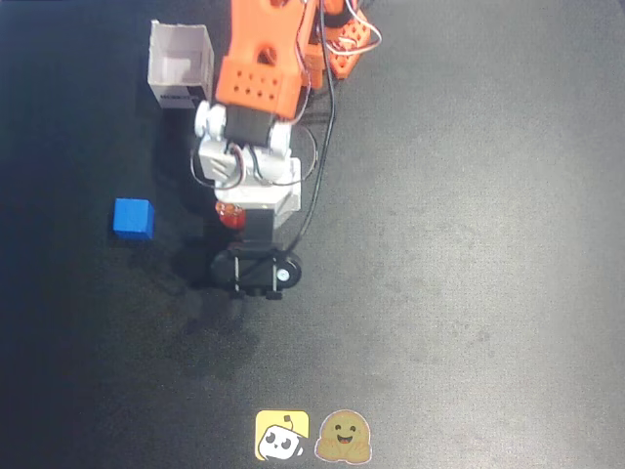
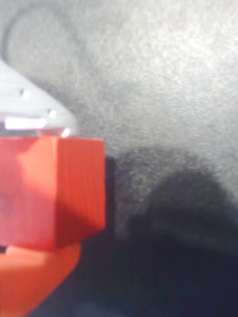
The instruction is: Put the red cube on top of the blue cube.
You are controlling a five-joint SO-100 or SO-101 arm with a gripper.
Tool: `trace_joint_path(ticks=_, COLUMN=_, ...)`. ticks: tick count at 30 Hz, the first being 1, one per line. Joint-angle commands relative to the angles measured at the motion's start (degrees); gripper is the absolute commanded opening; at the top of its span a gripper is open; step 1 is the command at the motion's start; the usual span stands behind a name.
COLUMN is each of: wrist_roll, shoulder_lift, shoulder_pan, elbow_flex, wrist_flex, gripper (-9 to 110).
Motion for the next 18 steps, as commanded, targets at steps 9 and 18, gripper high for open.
trace_joint_path(ticks=9, wrist_roll=3.08, shoulder_lift=8.7, shoulder_pan=6.33, elbow_flex=-8.09, wrist_flex=5.62, gripper=8)
trace_joint_path(ticks=18, wrist_roll=-3.43, shoulder_lift=-0.7, shoulder_pan=17.05, elbow_flex=-18.46, wrist_flex=8.35, gripper=8)
